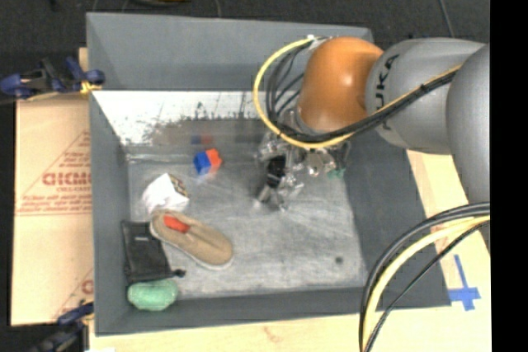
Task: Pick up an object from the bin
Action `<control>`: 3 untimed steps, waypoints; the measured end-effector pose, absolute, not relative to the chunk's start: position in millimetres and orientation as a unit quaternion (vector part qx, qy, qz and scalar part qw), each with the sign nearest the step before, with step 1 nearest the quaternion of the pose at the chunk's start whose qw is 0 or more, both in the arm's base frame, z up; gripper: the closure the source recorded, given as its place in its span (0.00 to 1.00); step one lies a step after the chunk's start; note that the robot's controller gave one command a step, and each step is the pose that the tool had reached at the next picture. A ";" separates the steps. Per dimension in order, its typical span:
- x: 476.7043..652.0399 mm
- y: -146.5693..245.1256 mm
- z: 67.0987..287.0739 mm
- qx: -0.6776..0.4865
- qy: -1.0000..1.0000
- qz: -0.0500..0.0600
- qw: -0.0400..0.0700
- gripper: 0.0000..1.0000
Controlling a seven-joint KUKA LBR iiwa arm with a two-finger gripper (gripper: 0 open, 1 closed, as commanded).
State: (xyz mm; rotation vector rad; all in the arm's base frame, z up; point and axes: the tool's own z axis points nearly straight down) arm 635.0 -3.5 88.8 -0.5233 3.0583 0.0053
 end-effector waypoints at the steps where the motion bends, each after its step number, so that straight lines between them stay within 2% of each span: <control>1: 635.1 -3.5 87.9 -0.169 0.985 0.002 0.021 1.00; 2: 631.8 -3.3 89.5 -0.169 0.985 0.001 0.019 1.00; 3: 626.0 -4.8 96.1 -0.170 0.985 0.001 0.006 1.00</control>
Offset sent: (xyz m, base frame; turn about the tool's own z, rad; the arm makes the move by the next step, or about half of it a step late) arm -0.0001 0.0001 0.0088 0.0000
